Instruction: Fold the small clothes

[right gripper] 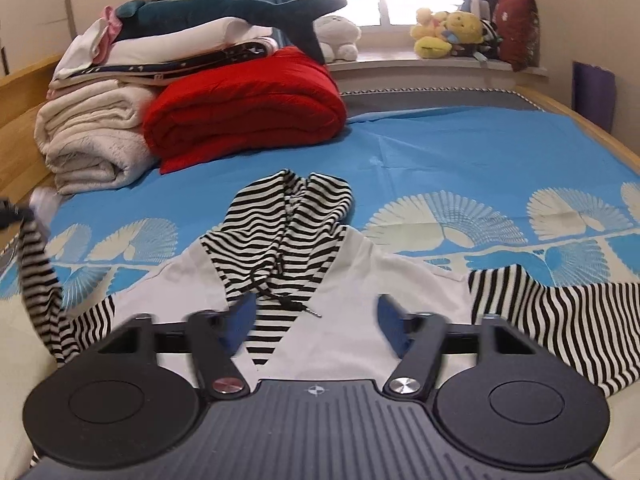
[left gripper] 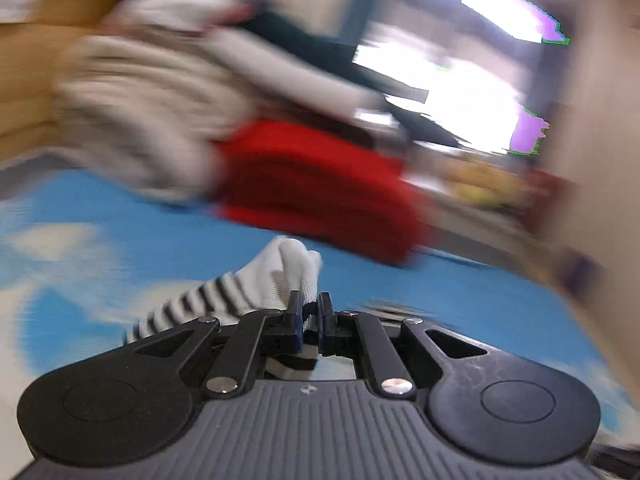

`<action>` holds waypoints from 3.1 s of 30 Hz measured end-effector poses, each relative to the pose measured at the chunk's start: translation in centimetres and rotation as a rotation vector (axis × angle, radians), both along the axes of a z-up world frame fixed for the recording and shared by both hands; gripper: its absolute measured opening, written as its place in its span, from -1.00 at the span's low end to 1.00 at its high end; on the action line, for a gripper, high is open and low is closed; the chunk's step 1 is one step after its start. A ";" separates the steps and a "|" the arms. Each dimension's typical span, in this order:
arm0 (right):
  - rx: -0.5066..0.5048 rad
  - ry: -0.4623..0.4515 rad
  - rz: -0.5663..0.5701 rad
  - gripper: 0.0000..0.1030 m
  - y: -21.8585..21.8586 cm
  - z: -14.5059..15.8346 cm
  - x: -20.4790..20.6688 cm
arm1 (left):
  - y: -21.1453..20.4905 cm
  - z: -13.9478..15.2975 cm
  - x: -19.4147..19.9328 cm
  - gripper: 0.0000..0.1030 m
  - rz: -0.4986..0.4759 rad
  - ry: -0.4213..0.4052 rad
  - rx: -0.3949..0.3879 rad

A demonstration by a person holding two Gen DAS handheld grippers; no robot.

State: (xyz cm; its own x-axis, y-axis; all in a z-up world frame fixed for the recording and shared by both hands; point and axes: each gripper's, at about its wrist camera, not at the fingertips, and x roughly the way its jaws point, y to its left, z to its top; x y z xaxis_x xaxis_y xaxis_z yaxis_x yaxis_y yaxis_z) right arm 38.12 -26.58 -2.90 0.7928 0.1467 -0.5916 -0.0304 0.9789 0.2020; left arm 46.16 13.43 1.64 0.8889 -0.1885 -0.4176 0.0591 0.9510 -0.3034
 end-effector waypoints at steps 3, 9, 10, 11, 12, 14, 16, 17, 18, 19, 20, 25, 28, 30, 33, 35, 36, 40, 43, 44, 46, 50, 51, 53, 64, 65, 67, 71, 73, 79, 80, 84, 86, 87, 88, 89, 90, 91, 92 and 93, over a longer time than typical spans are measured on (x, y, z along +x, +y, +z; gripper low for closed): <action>0.078 0.040 -0.037 -0.40 -1.4 -0.3 0.4 | -6.9 0.1 -1.6 -0.60 -0.255 0.083 -0.087; 0.285 0.176 -0.162 -0.36 -4.8 -2.6 1.7 | -10.6 -0.6 -3.2 -0.34 -0.325 0.253 -0.073; 0.302 0.192 -0.182 -0.36 -5.2 -3.0 1.9 | -9.5 -0.3 -2.9 -0.33 -0.258 0.267 -0.076; 0.312 0.205 -0.199 -0.36 -5.4 -3.3 1.9 | -8.2 -0.1 -2.5 -0.33 -0.190 0.279 -0.083; 0.324 0.220 -0.215 -0.36 -5.7 -3.6 2.1 | -7.3 0.0 -2.3 -0.33 -0.127 0.291 -0.089; 0.350 0.264 -0.224 -0.36 -6.0 -4.6 2.5 | -4.4 -0.5 -1.4 -0.33 -0.006 0.315 -0.071; 0.371 0.323 -0.215 -0.36 -5.7 -5.8 3.2 | -1.7 -1.3 -0.7 -0.33 0.080 0.344 -0.025; 0.377 0.354 -0.210 -0.36 -5.4 -6.6 3.4 | -0.2 -1.9 -0.2 -0.33 0.120 0.398 -0.002; 0.380 0.387 -0.206 -0.36 -5.0 -7.5 3.7 | 1.1 -2.4 0.3 -0.33 0.141 0.441 0.011; 0.382 0.425 -0.207 -0.36 -4.5 -8.4 3.9 | 2.2 -3.0 1.0 -0.33 0.146 0.467 0.027; 0.385 0.460 -0.208 -0.36 -4.1 -9.2 4.0 | 2.9 -3.6 1.5 -0.33 0.144 0.484 0.042; 0.354 0.594 -0.212 -0.34 -1.5 -12.8 4.6 | 4.7 -8.3 2.7 -0.33 0.086 0.637 0.023; 0.334 0.587 -0.203 -0.33 -0.5 -13.1 4.9 | 4.3 -10.6 2.8 -0.33 0.031 0.688 0.007; 0.322 0.569 -0.174 -0.57 0.2 -12.7 5.1 | 3.4 -12.2 2.5 -0.33 -0.024 0.728 0.006; 0.304 0.532 -0.149 -0.98 0.4 -11.9 5.3 | 2.0 -14.3 1.9 -0.34 -0.066 0.778 0.078; 0.320 0.465 -0.157 -0.99 -0.4 -10.4 5.5 | 1.6 -15.0 1.4 -0.34 -0.089 0.794 0.117; 0.347 0.389 -0.156 -0.99 -0.8 -8.9 5.3 | 1.5 -15.3 1.2 -0.35 -0.102 0.806 0.127; 0.307 0.108 -0.131 -1.00 -2.1 -2.8 4.5 | 1.1 -15.5 0.1 -0.34 -0.206 0.829 0.179; 0.226 0.251 -0.250 -0.99 -3.6 -4.8 5.3 | 0.4 -16.0 -0.5 -0.34 -0.255 0.841 0.280; 0.204 0.347 -0.294 -0.95 -4.0 -6.4 5.7 | 0.3 -15.9 -0.7 -0.34 -0.267 0.835 0.294; 0.242 0.506 -0.368 -0.89 -5.0 -9.6 5.8 | 0.7 -15.3 -0.7 -0.34 -0.274 0.810 0.262; 0.251 0.455 -0.339 -0.57 -4.4 -9.3 5.6 | 1.3 -13.3 -0.2 -0.34 -0.255 0.722 0.168; 0.247 0.435 -0.322 -0.24 -3.8 -9.2 5.7 | 1.2 -13.3 -0.1 -0.34 -0.250 0.716 0.161; 0.238 0.442 -0.310 -0.12 -3.5 -9.3 5.9 | 1.1 -13.4 0.1 -0.34 -0.243 0.729 0.145; 0.281 0.444 -0.292 -0.89 -3.1 -10.7 5.6 | -0.1 -15.6 -0.1 -0.88 -0.297 0.810 0.279; 0.293 0.397 -0.269 -0.89 -3.0 -9.8 5.5 | -0.3 -15.4 -0.2 -0.88 -0.310 0.808 0.303; 0.247 0.387 -0.244 -0.89 -2.6 -8.8 5.7 | -0.6 -15.1 -0.2 -0.81 -0.329 0.812 0.329; 0.134 0.572 -0.380 -0.79 -4.2 -11.4 5.9 | 0.4 -13.2 0.6 -0.66 -0.264 0.709 0.261; 0.137 0.544 -0.408 -0.79 -4.7 -11.1 5.6 | 1.0 -12.3 1.3 -0.30 -0.204 0.651 0.206; 0.200 0.390 -0.293 -0.35 -4.3 -8.2 5.3 | 1.0 -12.9 3.4 -0.19 -0.087 0.602 0.144; 0.214 0.395 -0.278 -0.33 -4.2 -8.1 5.6 | 0.9 -13.4 3.7 -0.20 -0.074 0.599 0.136; 0.251 0.421 -0.236 -0.33 -3.8 -8.5 5.6 | 0.9 -14.9 4.5 -0.97 -0.048 0.617 0.155; 0.247 0.429 -0.219 -0.33 -3.5 -8.5 5.8 | 1.7 -14.9 4.6 -0.96 -0.018 0.613 0.159; 0.247 0.432 -0.216 -0.33 -3.4 -8.8 6.2 | 2.3 -14.6 4.6 -0.96 0.004 0.613 0.146; 0.249 0.437 -0.215 -0.33 -3.3 -8.8 6.3 | 2.8 -14.2 4.6 -0.96 0.033 0.613 0.148; 0.253 0.439 -0.215 -0.33 -3.4 -9.0 6.3 | 3.2 -14.0 4.7 -0.96 0.053 0.615 0.167; 0.253 0.442 -0.216 -0.33 -3.3 -9.0 6.4 | 3.5 -13.8 4.7 -0.96 0.081 0.618 0.183; 0.249 0.446 -0.215 -0.33 -3.2 -9.1 6.5 | 3.9 -13.6 4.7 -0.96 0.112 0.619 0.189; 0.242 0.453 -0.214 -0.33 -3.1 -9.2 6.6 | 4.2 -13.2 4.7 -0.96 0.132 0.629 0.186; 0.239 0.459 -0.213 -0.32 -3.0 -9.3 6.6 | 4.3 -12.8 4.6 -0.87 0.140 0.640 0.180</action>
